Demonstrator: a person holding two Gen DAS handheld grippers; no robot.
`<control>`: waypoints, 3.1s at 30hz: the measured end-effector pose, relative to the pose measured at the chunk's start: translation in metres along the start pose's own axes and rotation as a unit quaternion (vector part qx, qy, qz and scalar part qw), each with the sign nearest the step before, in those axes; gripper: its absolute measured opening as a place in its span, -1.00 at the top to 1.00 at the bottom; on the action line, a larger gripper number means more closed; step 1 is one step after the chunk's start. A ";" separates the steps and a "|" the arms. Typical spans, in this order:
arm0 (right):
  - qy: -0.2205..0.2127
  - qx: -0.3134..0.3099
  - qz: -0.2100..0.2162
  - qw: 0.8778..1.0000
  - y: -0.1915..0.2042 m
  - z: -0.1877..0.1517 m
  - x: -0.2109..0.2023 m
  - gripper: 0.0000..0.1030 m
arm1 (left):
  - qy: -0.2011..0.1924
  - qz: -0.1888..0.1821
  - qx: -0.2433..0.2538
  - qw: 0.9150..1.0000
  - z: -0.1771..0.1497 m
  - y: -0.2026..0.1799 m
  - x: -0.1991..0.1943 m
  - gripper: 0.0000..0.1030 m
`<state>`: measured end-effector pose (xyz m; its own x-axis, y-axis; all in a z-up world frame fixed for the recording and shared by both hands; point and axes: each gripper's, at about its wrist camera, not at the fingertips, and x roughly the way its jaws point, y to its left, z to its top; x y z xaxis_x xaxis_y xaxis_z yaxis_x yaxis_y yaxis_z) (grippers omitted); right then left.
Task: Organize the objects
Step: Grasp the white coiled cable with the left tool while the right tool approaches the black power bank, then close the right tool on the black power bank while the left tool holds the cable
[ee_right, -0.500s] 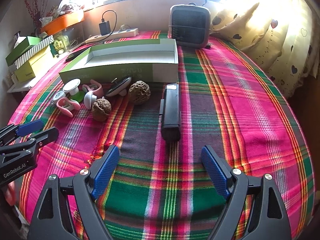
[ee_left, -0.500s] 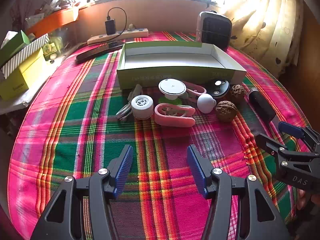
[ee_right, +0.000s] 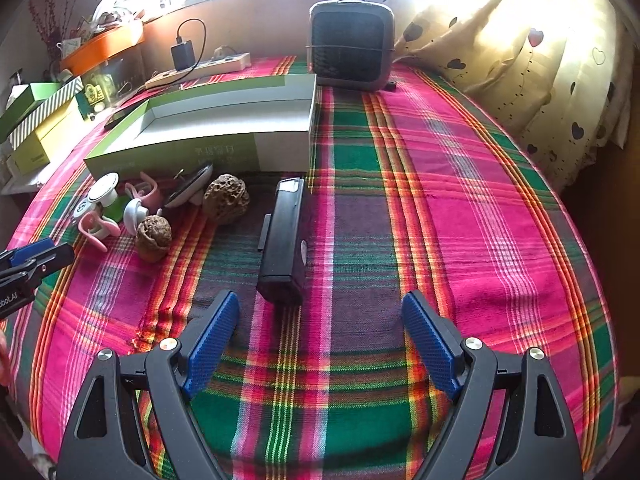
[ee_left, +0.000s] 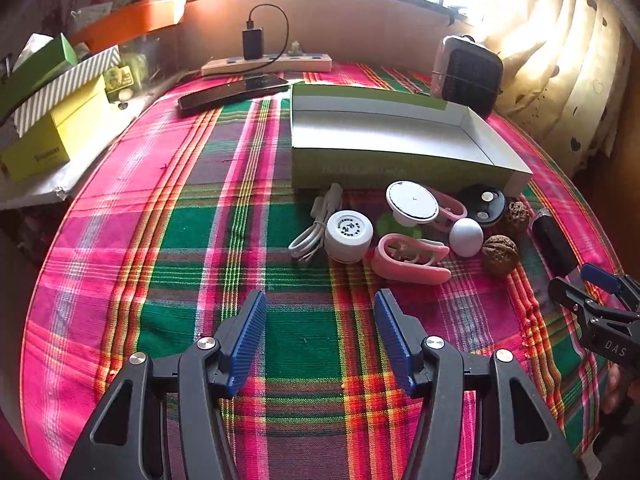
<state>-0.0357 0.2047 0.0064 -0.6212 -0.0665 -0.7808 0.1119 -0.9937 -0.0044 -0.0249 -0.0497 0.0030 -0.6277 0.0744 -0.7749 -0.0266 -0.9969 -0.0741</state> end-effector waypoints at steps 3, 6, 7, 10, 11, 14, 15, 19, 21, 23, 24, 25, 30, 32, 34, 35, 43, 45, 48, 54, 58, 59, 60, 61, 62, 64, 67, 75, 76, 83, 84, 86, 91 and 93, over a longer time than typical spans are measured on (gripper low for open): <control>0.005 -0.001 0.003 1.000 -0.001 0.005 0.003 -0.63 | 0.002 -0.001 -0.005 1.000 0.006 0.005 0.003 -0.06; 0.011 -0.005 0.005 1.000 -0.002 0.009 0.007 -0.63 | 0.003 0.005 -0.009 1.000 0.012 0.010 0.008 -0.06; 0.011 -0.006 0.005 1.000 -0.002 0.010 0.008 -0.63 | 0.003 0.008 -0.006 1.000 0.014 0.011 0.010 -0.06; 0.012 -0.007 0.006 1.000 -0.004 0.014 0.010 -0.63 | 0.005 0.019 0.005 1.000 0.018 0.012 0.014 -0.06; 0.012 -0.007 0.006 1.000 -0.005 0.015 0.011 -0.63 | 0.007 0.023 0.007 1.000 0.020 0.014 0.016 -0.06; 0.014 -0.007 0.006 1.000 -0.006 0.019 0.013 -0.63 | 0.006 0.035 0.014 0.999 0.024 0.017 0.020 -0.07; 0.014 -0.007 0.006 1.000 -0.006 0.020 0.014 -0.63 | 0.008 0.034 0.012 0.999 0.025 0.019 0.020 -0.07; 0.014 -0.008 0.007 1.000 -0.006 0.022 0.016 -0.63 | 0.009 0.035 0.015 0.999 0.027 0.027 0.021 -0.07; 0.013 -0.009 0.009 1.000 -0.006 0.024 0.017 -0.59 | 0.010 0.035 0.020 0.999 0.028 0.028 0.022 -0.07; 0.013 -0.011 0.010 1.000 -0.006 0.025 0.018 -0.57 | 0.012 0.035 0.024 0.999 0.032 0.027 0.024 -0.07; 0.013 -0.011 0.011 1.000 -0.006 0.026 0.019 -0.55 | 0.013 0.033 0.026 0.999 0.033 0.026 0.025 -0.07; 0.013 -0.011 0.011 1.000 -0.006 0.027 0.019 -0.54 | 0.014 0.031 0.027 0.999 0.034 0.026 0.026 -0.07; 0.011 -0.013 0.012 1.000 -0.006 0.029 0.021 -0.49 | 0.010 0.021 0.052 0.998 0.038 0.019 0.029 -0.07; 0.011 -0.015 0.013 1.000 -0.006 0.030 0.022 -0.48 | 0.010 0.017 0.053 0.998 0.041 0.018 0.031 -0.07; 0.011 -0.015 0.013 1.000 -0.006 0.031 0.022 -0.46 | 0.013 0.012 0.048 0.999 0.044 0.020 0.033 -0.06; 0.011 -0.016 0.013 1.000 -0.006 0.031 0.022 -0.46 | 0.014 0.011 0.049 0.999 0.045 0.020 0.035 -0.06; 0.011 -0.017 0.014 1.000 -0.005 0.034 0.023 -0.44 | 0.010 0.012 0.079 0.997 0.055 0.014 0.041 -0.07; 0.011 -0.018 0.015 1.000 -0.004 0.034 0.023 -0.41 | 0.010 0.009 0.085 0.996 0.057 0.013 0.043 -0.07; 0.011 -0.019 0.015 1.000 -0.003 0.037 0.024 -0.36 | 0.009 0.008 0.095 0.995 0.060 0.011 0.045 -0.07; 0.008 -0.019 0.016 1.000 -0.002 0.036 0.024 -0.31 | 0.011 -0.010 0.086 0.996 0.061 0.011 0.047 0.06; 0.008 -0.019 0.017 1.000 -0.001 0.036 0.024 -0.30 | 0.010 -0.014 0.088 0.996 0.061 0.009 0.047 0.15; 0.008 -0.019 0.017 1.000 -0.001 0.036 0.024 -0.30 | 0.009 -0.015 0.088 0.996 0.061 0.009 0.047 0.16; 0.008 -0.019 0.017 1.000 -0.001 0.036 0.024 -0.30 | 0.009 -0.015 0.088 0.996 0.061 0.008 0.047 0.17; 0.008 -0.019 0.017 1.000 -0.001 0.036 0.024 -0.29 | 0.009 -0.017 0.088 0.996 0.061 0.008 0.047 0.21; 0.008 -0.019 0.017 1.000 -0.001 0.036 0.024 -0.28 | 0.009 -0.017 0.088 0.996 0.061 0.008 0.047 0.25; 0.008 -0.019 0.017 1.000 0.000 0.036 0.024 -0.26 | 0.008 -0.019 0.090 0.996 0.060 0.006 0.046 0.31; 0.008 -0.019 0.017 1.000 -0.001 0.035 0.023 -0.24 | 0.008 -0.022 0.090 0.996 0.060 0.005 0.046 0.42; 0.006 -0.021 0.018 1.000 0.001 0.035 0.022 -0.13 | 0.008 -0.025 0.081 0.996 0.060 0.007 0.045 0.65; 0.006 -0.021 0.019 1.000 0.002 0.035 0.021 -0.11 | 0.008 -0.025 0.079 0.997 0.059 0.007 0.044 0.66; 0.004 -0.020 0.020 1.000 0.002 0.034 0.020 0.01 | 0.008 -0.024 0.065 0.998 0.057 0.009 0.043 0.68; 0.004 -0.019 0.020 1.000 0.003 0.034 0.019 0.03 | 0.008 -0.024 0.063 0.998 0.056 0.010 0.042 0.68; 0.003 -0.018 0.021 1.000 0.002 0.034 0.019 0.07 | 0.007 -0.023 0.056 0.998 0.055 0.011 0.042 0.68; 0.002 -0.020 0.023 1.000 0.002 0.034 0.019 0.23 | 0.006 -0.019 0.050 0.999 0.053 0.012 0.040 0.68; 0.001 -0.021 0.023 1.000 0.002 0.034 0.019 0.30 | 0.005 -0.017 0.049 0.999 0.053 0.012 0.040 0.68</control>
<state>-0.0732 0.1985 0.0130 -0.6127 -0.1127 -0.7822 0.1726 -0.9850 0.0067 -0.0917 -0.0601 0.0044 -0.6166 0.1085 -0.7797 -0.1238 -0.9915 -0.0401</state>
